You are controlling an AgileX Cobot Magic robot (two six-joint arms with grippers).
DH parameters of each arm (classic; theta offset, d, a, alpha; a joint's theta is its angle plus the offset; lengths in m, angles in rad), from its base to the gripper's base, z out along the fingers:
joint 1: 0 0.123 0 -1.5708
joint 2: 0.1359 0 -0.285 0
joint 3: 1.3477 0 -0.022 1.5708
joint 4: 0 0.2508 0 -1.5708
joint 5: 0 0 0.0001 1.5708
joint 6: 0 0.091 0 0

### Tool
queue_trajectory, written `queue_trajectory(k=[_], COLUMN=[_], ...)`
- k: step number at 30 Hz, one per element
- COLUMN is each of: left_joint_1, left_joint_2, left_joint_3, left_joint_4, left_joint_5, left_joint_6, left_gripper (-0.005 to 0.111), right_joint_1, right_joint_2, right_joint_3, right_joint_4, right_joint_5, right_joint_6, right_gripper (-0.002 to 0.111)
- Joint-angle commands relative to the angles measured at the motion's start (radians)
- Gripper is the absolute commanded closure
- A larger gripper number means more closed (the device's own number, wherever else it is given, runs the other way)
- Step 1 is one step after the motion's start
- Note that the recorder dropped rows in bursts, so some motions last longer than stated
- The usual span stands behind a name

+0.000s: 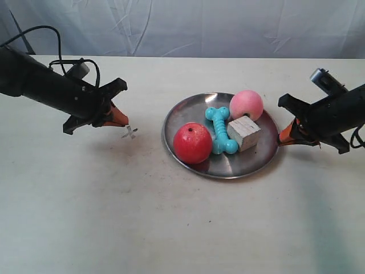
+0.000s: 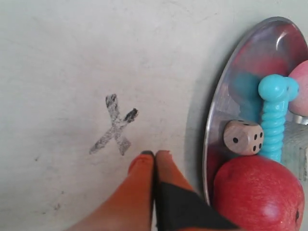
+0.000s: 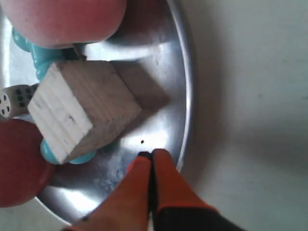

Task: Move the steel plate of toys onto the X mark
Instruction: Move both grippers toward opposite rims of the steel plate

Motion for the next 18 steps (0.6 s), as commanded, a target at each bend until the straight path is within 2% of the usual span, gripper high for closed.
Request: queue_trajectory(k=[1, 6, 11, 15, 18], left_joint_1=[0.008, -0.001, -0.005, -0.023, -0.023], left_joint_2=[0.003, 0.027, 0.091, 0.148, 0.168], left_joint_3=[-0.008, -0.043, -0.084, -0.122, -0.127], left_joint_4=[-0.054, -0.164, -0.16, -0.092, -0.102], left_joint_5=[0.001, 0.037, 0.078, 0.11, 0.112], left_joint_6=[0.132, 0.304, 0.271, 0.233, 0.221], left_gripper=[0.106, 0.09, 0.073, 0.072, 0.072], right_joint_1=[-0.003, -0.003, -0.003, -0.003, -0.003], right_joint_2=[0.043, 0.043, 0.043, 0.043, 0.058], right_joint_3=[-0.04, -0.052, -0.052, -0.052, -0.052], right_joint_4=[0.01, -0.026, -0.04, -0.034, -0.049], right_joint_5=[0.017, -0.019, -0.085, -0.104, -0.113], right_joint_6=[-0.044, -0.044, -0.03, -0.03, -0.03], right_gripper=[0.108, 0.108, 0.108, 0.108, 0.108])
